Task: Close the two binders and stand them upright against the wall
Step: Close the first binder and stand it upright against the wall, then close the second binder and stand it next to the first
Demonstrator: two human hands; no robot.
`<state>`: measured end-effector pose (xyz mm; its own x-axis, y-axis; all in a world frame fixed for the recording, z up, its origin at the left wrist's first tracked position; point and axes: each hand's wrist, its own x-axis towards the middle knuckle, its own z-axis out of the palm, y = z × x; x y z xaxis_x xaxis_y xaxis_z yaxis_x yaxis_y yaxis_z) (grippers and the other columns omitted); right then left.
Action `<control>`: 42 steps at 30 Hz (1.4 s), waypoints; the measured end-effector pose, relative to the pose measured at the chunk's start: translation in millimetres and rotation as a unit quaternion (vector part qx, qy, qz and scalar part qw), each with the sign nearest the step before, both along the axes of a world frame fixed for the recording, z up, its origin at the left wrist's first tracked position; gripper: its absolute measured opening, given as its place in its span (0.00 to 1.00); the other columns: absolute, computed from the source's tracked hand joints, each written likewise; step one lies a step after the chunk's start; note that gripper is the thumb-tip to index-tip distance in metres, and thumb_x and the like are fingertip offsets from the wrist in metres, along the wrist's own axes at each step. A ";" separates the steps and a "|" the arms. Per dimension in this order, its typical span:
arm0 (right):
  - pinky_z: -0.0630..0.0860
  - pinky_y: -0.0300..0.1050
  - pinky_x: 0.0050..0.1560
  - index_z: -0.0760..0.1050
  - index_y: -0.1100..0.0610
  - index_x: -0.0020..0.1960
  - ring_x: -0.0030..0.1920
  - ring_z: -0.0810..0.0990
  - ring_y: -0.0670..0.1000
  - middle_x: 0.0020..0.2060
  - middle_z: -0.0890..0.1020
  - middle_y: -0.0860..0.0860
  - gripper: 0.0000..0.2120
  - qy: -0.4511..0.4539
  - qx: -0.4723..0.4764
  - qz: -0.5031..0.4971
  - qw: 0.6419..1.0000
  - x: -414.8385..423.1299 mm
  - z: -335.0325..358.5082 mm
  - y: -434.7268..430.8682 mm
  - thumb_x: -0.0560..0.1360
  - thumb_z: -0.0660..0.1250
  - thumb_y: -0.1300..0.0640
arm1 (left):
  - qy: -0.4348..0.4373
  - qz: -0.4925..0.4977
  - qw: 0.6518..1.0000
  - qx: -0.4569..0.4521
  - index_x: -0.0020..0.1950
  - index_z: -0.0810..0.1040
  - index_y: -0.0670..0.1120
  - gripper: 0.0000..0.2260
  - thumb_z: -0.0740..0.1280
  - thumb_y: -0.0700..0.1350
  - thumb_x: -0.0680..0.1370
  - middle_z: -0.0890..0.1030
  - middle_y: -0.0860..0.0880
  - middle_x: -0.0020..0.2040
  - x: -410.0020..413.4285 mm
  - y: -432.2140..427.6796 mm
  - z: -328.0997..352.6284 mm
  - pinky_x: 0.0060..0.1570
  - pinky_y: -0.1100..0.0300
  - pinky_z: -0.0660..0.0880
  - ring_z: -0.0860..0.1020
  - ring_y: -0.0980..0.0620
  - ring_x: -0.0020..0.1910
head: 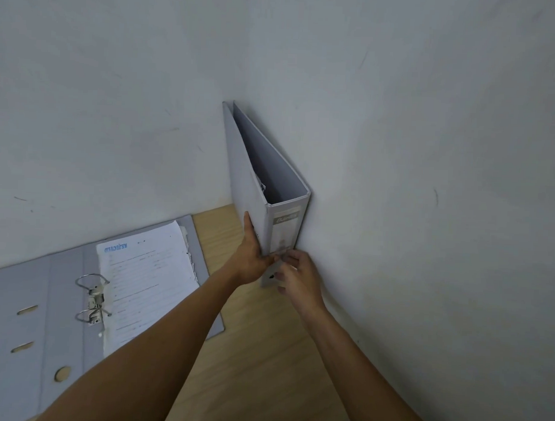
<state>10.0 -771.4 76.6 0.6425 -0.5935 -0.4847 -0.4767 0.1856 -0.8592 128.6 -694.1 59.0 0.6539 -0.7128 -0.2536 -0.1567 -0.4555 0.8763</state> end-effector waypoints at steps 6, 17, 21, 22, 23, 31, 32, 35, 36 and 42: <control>0.78 0.60 0.65 0.69 0.51 0.73 0.66 0.80 0.56 0.68 0.77 0.49 0.30 0.005 0.005 0.040 0.999 -5.0 7.6 -3.0 0.72 0.67 0.49 | -0.005 0.019 0.999 0.037 0.82 0.34 0.49 0.51 0.72 0.37 0.76 0.62 0.42 0.80 3.0 8.7 0.0 0.70 0.40 0.71 0.66 0.40 0.76; 0.78 0.51 0.58 0.67 0.52 0.75 0.57 0.82 0.54 0.61 0.76 0.51 0.21 0.020 0.013 0.113 0.993 -17.8 14.0 32.7 0.82 0.60 0.56 | 0.028 0.085 0.996 0.026 0.82 0.55 0.51 0.34 0.68 0.42 0.80 0.70 0.47 0.76 -34.9 82.7 9.5 0.57 0.50 0.79 0.79 0.48 0.59; 0.79 0.52 0.58 0.70 0.52 0.72 0.56 0.83 0.53 0.57 0.78 0.49 0.19 0.057 0.018 0.149 0.987 -17.8 1.5 64.5 0.82 0.61 0.55 | 0.071 0.142 0.987 0.016 0.80 0.61 0.51 0.29 0.67 0.42 0.80 0.75 0.48 0.72 -50.3 139.0 -0.9 0.51 0.55 0.81 0.80 0.49 0.57; 0.79 0.51 0.58 0.71 0.51 0.71 0.55 0.83 0.52 0.57 0.79 0.49 0.18 0.065 0.023 0.160 0.985 -17.5 -2.9 74.7 0.81 0.61 0.55 | 0.089 0.163 0.983 0.017 0.79 0.62 0.51 0.29 0.67 0.42 0.80 0.76 0.48 0.71 -52.8 154.6 -4.1 0.51 0.53 0.81 0.80 0.47 0.59; 0.79 0.51 0.57 0.72 0.51 0.70 0.54 0.84 0.51 0.58 0.80 0.49 0.17 0.072 0.024 0.175 0.982 -16.1 -6.5 92.0 0.81 0.61 0.55 | 0.104 0.187 0.977 0.020 0.79 0.63 0.50 0.28 0.67 0.42 0.80 0.77 0.48 0.70 -55.3 177.2 -6.9 0.53 0.52 0.81 0.80 0.47 0.60; 0.80 0.52 0.58 0.76 0.52 0.66 0.55 0.84 0.52 0.61 0.81 0.51 0.15 0.111 0.030 0.261 0.959 -7.1 -33.2 208.6 0.80 0.63 0.52 | 0.178 0.302 0.936 0.021 0.76 0.67 0.49 0.24 0.67 0.44 0.81 0.79 0.48 0.66 -69.6 315.4 -27.6 0.51 0.52 0.81 0.81 0.48 0.59; 0.80 0.52 0.58 0.76 0.52 0.66 0.56 0.84 0.53 0.61 0.81 0.51 0.15 0.118 0.030 0.273 0.954 -5.0 -36.3 225.8 0.80 0.63 0.52 | 0.190 0.316 0.929 0.021 0.76 0.67 0.48 0.24 0.67 0.43 0.81 0.79 0.47 0.66 -70.5 336.4 -30.1 0.51 0.52 0.80 0.81 0.47 0.59; 0.80 0.53 0.59 0.75 0.52 0.66 0.56 0.84 0.54 0.61 0.81 0.51 0.15 0.131 0.029 0.300 0.945 2.3 -45.1 262.3 0.80 0.62 0.52 | 0.222 0.361 0.905 0.019 0.76 0.67 0.47 0.23 0.66 0.42 0.81 0.78 0.46 0.66 -71.7 385.6 -37.4 0.54 0.49 0.79 0.80 0.45 0.61; 0.80 0.53 0.59 0.75 0.52 0.66 0.57 0.84 0.54 0.61 0.80 0.51 0.16 0.135 0.030 0.312 0.940 6.8 -47.8 279.9 0.80 0.62 0.52 | 0.233 0.381 0.894 0.017 0.76 0.67 0.46 0.23 0.66 0.42 0.81 0.78 0.45 0.66 -71.8 407.8 -39.8 0.55 0.48 0.79 0.79 0.45 0.61; 0.80 0.53 0.59 0.75 0.52 0.68 0.57 0.83 0.53 0.61 0.80 0.50 0.17 0.134 0.026 0.362 0.922 34.6 -60.6 363.9 0.81 0.61 0.52 | 0.247 0.468 0.848 0.010 0.75 0.68 0.45 0.22 0.65 0.41 0.81 0.78 0.45 0.65 -67.0 507.4 -49.9 0.56 0.46 0.79 0.79 0.44 0.62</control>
<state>44.7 -407.6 16.0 0.7140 -0.0270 -0.6996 -0.6860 -0.2264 -0.6915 61.7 -186.7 9.1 0.7412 0.0678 -0.6679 0.6666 -0.1920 0.7202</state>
